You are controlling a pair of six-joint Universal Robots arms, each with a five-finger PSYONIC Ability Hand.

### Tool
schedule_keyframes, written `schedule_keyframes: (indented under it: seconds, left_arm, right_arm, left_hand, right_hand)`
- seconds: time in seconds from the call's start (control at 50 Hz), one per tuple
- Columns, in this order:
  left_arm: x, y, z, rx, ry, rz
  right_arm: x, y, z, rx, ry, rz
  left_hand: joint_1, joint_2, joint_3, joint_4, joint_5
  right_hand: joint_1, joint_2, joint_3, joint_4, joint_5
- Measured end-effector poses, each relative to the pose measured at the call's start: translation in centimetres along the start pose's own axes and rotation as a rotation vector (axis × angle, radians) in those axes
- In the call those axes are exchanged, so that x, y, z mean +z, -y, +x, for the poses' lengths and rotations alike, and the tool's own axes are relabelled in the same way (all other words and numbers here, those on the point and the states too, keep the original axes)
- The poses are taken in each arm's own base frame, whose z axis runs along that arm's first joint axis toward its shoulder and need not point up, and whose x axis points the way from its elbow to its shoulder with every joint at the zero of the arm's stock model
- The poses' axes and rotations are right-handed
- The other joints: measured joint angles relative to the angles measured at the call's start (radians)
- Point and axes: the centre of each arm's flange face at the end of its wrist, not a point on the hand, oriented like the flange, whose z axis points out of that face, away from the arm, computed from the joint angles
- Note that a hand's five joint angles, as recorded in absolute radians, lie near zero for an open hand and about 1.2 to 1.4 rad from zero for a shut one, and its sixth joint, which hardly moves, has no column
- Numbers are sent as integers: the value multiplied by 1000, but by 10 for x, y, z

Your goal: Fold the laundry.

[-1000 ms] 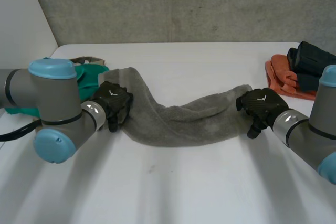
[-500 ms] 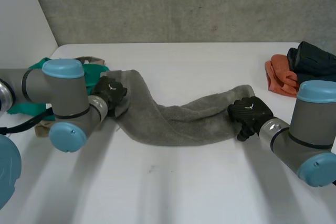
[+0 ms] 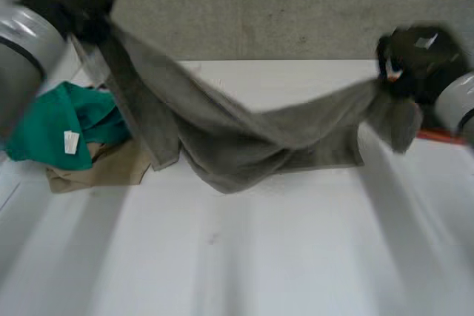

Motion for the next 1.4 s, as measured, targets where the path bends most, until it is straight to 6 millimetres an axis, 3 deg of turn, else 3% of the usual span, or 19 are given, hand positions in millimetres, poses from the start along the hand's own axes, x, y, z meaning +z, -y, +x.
schedule_keyframes:
  seconds: [0.02,0.08,0.16,0.24,0.36,0.44,0.48,0.58,0.68,0.76,0.82,1.0,1.06,1.12,1.2,1.24,1.26,1.3,1.4]
  left_arm:
    - [-5,12,-8,-19,8,31]
    - [-14,27,-21,-55,8,63]
    - [-17,26,-25,-89,-19,35]
    - [-11,5,-19,-111,-59,-46]
    - [16,-52,5,-137,-128,-202]
    - [45,-61,5,-131,-105,-147]
    - [65,-55,-2,-123,-66,-67]
    - [101,-11,-42,-136,110,195]
    - [99,39,-82,-235,263,376]
    - [93,42,-80,-303,249,364]
    - [86,17,-58,-343,161,250]
    - [59,-78,5,-304,-25,-12]
    - [48,-120,30,-265,-68,-88]
    - [41,-147,50,-243,-102,-144]
    - [34,-168,70,-225,-133,-204]
    - [33,-170,72,-222,-136,-213]
    - [31,-172,74,-219,-139,-228]
    - [30,-170,74,-220,-137,-234]
    - [28,-158,67,-230,-127,-226]
  right_arm:
    - [-4,17,9,10,-17,29]
    - [-9,41,24,33,-39,58]
    - [-9,54,38,66,-39,41]
    - [-3,49,40,83,-21,-5]
    - [29,12,29,86,42,-132]
    - [53,3,23,55,35,-109]
    - [69,7,24,35,6,-48]
    - [100,49,43,28,-146,228]
    - [99,97,67,92,-263,461]
    - [92,104,66,106,-229,467]
    - [84,88,57,97,-141,362]
    - [62,-3,31,93,28,-56]
    - [59,-48,16,70,86,-186]
    - [62,-85,5,55,123,-256]
    - [69,-127,-6,47,138,-321]
    - [70,-134,-7,47,135,-330]
    - [73,-146,-7,52,119,-348]
    - [75,-151,-4,63,95,-355]
    - [74,-140,8,100,42,-335]
  left_hand:
    - [0,0,0,0,0]
    - [0,0,0,0,0]
    - [0,0,0,1,0]
    - [0,0,0,2,0]
    - [0,0,1,3,0]
    - [0,1,1,3,0]
    - [0,1,1,4,0]
    - [0,1,2,4,0]
    - [0,1,2,4,0]
    - [0,1,2,4,0]
    - [0,1,2,4,0]
    - [0,2,3,4,0]
    - [0,2,3,4,0]
    - [0,2,3,4,0]
    - [0,2,3,4,0]
    - [0,2,3,4,0]
    - [0,2,3,4,0]
    - [0,2,3,4,0]
    - [0,2,3,4,0]
  right_hand:
    - [0,0,0,0,0]
    - [0,0,0,0,0]
    - [0,0,0,0,0]
    - [0,0,0,0,0]
    - [0,0,0,0,0]
    - [0,0,0,0,0]
    - [0,0,0,0,1]
    - [0,0,1,0,0]
    - [0,0,1,0,0]
    - [0,0,1,0,9]
    - [0,0,1,0,11]
    - [0,0,1,1,11]
    - [0,0,1,1,11]
    - [0,0,1,1,11]
    - [-118,-170,-173,-166,-138]
    - [-204,-260,-261,-266,-239]
    - [-435,-477,-472,-477,-460]
    - [-705,-763,-749,-757,-745]
    - [-772,-818,-850,-859,-849]
